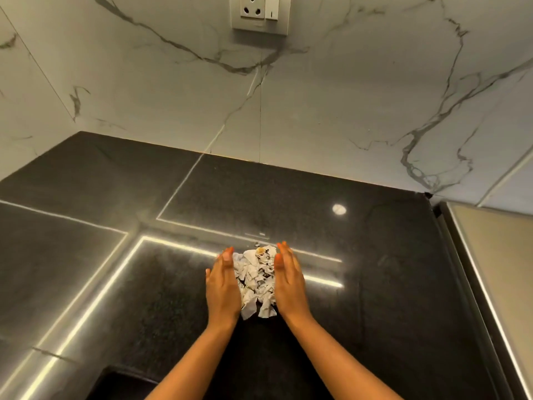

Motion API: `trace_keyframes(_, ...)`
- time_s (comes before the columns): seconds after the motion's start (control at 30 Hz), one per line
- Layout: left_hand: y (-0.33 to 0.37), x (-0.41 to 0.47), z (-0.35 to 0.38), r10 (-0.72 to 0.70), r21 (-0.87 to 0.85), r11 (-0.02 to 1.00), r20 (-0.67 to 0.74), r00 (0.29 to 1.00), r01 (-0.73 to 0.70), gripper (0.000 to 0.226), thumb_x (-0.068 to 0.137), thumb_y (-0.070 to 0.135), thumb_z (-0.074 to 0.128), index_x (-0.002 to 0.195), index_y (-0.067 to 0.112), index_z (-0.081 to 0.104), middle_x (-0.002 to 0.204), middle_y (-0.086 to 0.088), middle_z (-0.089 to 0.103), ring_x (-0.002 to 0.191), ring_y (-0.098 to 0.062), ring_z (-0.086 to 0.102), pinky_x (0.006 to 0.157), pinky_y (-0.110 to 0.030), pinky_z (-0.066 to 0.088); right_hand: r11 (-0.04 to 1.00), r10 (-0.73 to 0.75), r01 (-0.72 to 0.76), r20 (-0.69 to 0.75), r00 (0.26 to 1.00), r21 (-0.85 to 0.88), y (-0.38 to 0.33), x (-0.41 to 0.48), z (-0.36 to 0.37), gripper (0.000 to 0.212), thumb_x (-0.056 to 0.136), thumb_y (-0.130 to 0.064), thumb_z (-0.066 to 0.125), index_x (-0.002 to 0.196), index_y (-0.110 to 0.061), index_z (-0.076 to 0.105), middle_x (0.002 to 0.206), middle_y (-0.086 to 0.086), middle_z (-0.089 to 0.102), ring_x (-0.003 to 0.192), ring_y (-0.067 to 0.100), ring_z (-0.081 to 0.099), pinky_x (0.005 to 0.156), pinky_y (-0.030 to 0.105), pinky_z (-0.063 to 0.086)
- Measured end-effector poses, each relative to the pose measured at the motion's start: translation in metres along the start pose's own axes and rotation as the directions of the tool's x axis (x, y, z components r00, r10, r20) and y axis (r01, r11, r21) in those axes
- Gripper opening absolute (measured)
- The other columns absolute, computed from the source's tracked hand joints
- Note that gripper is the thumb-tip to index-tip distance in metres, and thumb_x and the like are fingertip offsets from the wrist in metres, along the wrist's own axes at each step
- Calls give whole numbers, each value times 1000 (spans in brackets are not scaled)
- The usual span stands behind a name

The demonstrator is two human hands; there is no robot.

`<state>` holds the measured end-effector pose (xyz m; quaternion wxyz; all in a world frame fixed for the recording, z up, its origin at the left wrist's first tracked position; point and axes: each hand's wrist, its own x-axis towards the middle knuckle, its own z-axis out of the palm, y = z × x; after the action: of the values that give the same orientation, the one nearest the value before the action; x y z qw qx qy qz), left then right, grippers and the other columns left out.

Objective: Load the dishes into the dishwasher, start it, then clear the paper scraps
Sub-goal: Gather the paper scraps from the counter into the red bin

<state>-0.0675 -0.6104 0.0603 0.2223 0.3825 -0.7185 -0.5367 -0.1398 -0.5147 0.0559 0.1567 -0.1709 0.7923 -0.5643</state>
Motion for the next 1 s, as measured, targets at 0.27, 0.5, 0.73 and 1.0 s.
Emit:
trace_keyframes(0.27, 7, 7, 22, -20, -259, 966, 19, 1000, 24, 63, 91, 59, 24, 116, 20, 66, 111, 3, 68, 104, -9, 63, 93, -27, 48, 958, 8, 2, -31, 999, 288, -3, 11, 31, 74, 74, -84, 27, 112, -30, 60, 115, -7, 64, 108, 1, 59, 95, 20, 46)
trace_keyframes(0.5, 35, 10, 43, -257, -808, 538, 114, 960, 240, 54, 103, 40, 22, 100, 6, 64, 92, -14, 70, 85, -25, 69, 71, -31, 55, 577, 266, -163, 5, 964, 800, -23, 23, 33, 88, 71, -82, 35, 96, -4, 66, 91, 14, 71, 89, 27, 67, 80, 33, 55)
trace_keyframes(0.73, 53, 21, 55, -290, -908, 324, 172, 941, 266, 65, 100, 49, 21, 88, 3, 65, 80, -16, 71, 78, -30, 68, 79, -40, 52, 425, 309, -186, 51, 950, 886, -40, 38, 8, 77, 92, -62, 18, 87, 0, 64, 77, 15, 70, 73, 28, 67, 73, 36, 53)
trace_keyframes(1.0, 89, 17, 61, -327, -951, 243, 106, 939, 192, 67, 99, 52, 23, 85, 4, 68, 78, -15, 72, 73, -27, 70, 75, -39, 54, 401, 244, -187, 92, 965, 897, -66, 47, -18, 78, 93, -62, 17, 79, -2, 65, 71, 13, 70, 68, 26, 67, 71, 35, 54)
